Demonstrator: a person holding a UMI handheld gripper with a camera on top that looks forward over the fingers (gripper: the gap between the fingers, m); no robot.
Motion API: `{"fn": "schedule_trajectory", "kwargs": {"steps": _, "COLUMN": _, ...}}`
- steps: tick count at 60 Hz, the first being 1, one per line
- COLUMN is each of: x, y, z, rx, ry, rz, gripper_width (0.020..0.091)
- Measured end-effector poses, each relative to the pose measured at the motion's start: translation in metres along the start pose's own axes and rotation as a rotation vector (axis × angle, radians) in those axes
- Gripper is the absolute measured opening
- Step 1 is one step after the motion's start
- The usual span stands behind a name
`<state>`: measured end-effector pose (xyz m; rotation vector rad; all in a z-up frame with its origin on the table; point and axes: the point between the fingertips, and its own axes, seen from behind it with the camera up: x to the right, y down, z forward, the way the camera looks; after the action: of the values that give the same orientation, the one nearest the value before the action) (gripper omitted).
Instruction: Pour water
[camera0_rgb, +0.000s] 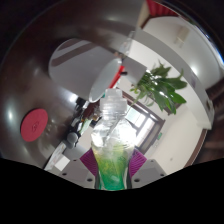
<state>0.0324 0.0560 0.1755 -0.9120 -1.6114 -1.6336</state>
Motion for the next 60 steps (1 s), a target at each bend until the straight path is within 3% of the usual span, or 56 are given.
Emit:
{"fn": "schedule_trajectory", "kwargs": {"steps": 15, "x": 0.019, "y": 0.028, "z": -0.013, "rx": -0.009, "ry": -0.043, "rz": 0.841, "gripper_width": 0.0360}}
{"fn": "schedule_trajectory", "kwargs": {"steps": 21, "x": 0.025, "y": 0.040, "z": -0.011, "rx": 0.028, "ry": -0.095, "rz": 1.238, "gripper_width": 0.0382}}
{"fn": "schedule_trajectory", "kwargs": {"steps": 22, "x": 0.022, "y": 0.025, "z": -0.011, "rx": 0.019, "ry": -0.101, "rz": 1.301, "gripper_width": 0.0380}}
{"fn": "schedule_trajectory", "kwargs": {"steps": 29, "x": 0.003, "y": 0.024, "z": -0.013, "rx": 0.091, "ry": -0.250, "rz": 1.715, "gripper_width": 0.0379}}
{"fn": "schedule_trajectory", "kwargs": {"steps": 30, "x": 0.004, "y": -0.001, "z": -0.014, "rx": 0.064, "ry": -0.258, "rz": 1.748, "gripper_width": 0.0379}}
{"fn": "schedule_trajectory", "kwargs": {"steps": 36, "x": -0.028, "y": 0.018, "z": -0.013, "rx": 0.087, "ry": -0.293, "rz": 1.875, "gripper_width": 0.0380}}
{"fn": "schedule_trajectory", "kwargs": {"steps": 44, "x": -0.054, "y": -0.016, "z": -0.008, "rx": 0.089, "ry": -0.365, "rz": 2.024, "gripper_width": 0.0378}}
{"fn": "schedule_trajectory", "kwargs": {"steps": 60, "x": -0.075, "y": -0.018, "z": -0.009, "rx": 0.100, "ry": -0.317, "rz": 2.091, "gripper_width": 0.0379}}
